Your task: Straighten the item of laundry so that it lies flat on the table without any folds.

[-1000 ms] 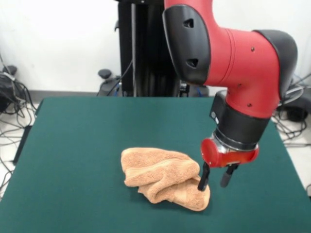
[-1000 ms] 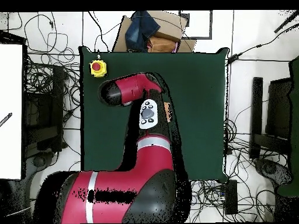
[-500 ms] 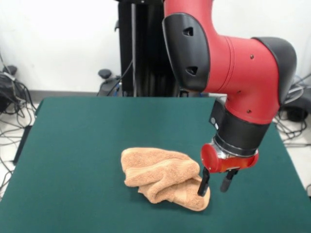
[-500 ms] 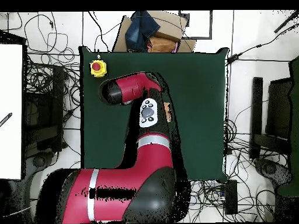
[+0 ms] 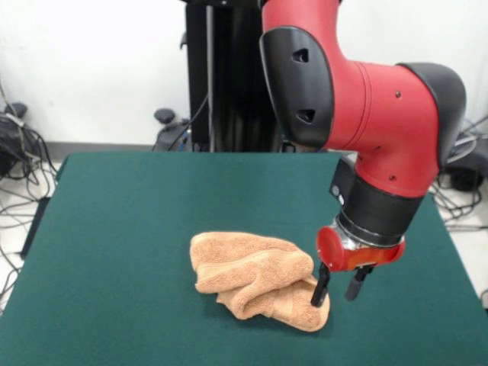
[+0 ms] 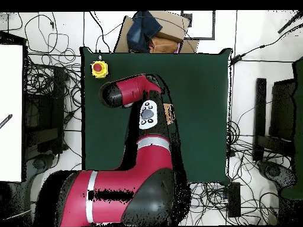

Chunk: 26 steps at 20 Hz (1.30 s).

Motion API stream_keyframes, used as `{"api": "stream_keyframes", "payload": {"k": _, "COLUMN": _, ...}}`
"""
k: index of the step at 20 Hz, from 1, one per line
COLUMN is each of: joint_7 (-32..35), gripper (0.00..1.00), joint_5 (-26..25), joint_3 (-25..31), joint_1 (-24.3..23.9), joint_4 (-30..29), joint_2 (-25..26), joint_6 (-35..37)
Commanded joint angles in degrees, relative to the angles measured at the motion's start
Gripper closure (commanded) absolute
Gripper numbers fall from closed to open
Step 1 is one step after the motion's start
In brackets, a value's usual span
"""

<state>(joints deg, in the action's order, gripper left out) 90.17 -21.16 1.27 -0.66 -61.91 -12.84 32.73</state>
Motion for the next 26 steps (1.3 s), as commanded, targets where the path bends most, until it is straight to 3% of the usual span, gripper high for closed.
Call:
{"api": "stream_keyframes", "payload": {"k": 1, "joint_7": 5.0, "gripper": 0.00, "joint_5": -2.3, "joint_3": -0.7, "joint_1": 0.7, "joint_4": -4.9, "joint_2": 0.4, "joint_6": -0.4}}
{"api": "stream_keyframes", "payload": {"k": 4, "joint_7": 5.2, "gripper": 0.00, "joint_5": -0.1, "joint_3": 1.5, "joint_1": -0.7, "joint_4": -11.2, "joint_2": -3.1, "joint_6": -0.9}}
{"api": "stream_keyframes", "payload": {"k": 10, "joint_7": 5.8, "gripper": 0.00, "joint_5": -2.5, "joint_3": 0.0, "joint_1": -0.4, "joint_4": -14.2, "joint_2": -3.7, "joint_6": -4.9}}
{"api": "stream_keyframes", "payload": {"k": 18, "joint_7": 6.1, "gripper": 0.00, "joint_5": -3.4, "joint_3": -0.6, "joint_1": -0.9, "joint_4": -13.9, "joint_2": -0.4, "joint_6": -8.2}}
{"api": "stream_keyframes", "payload": {"k": 26, "joint_7": 5.0, "gripper": 0.00, "joint_5": -3.5, "joint_3": -1.9, "joint_1": -0.7, "joint_4": -16.1, "joint_2": -2.5, "joint_6": -7.3}}
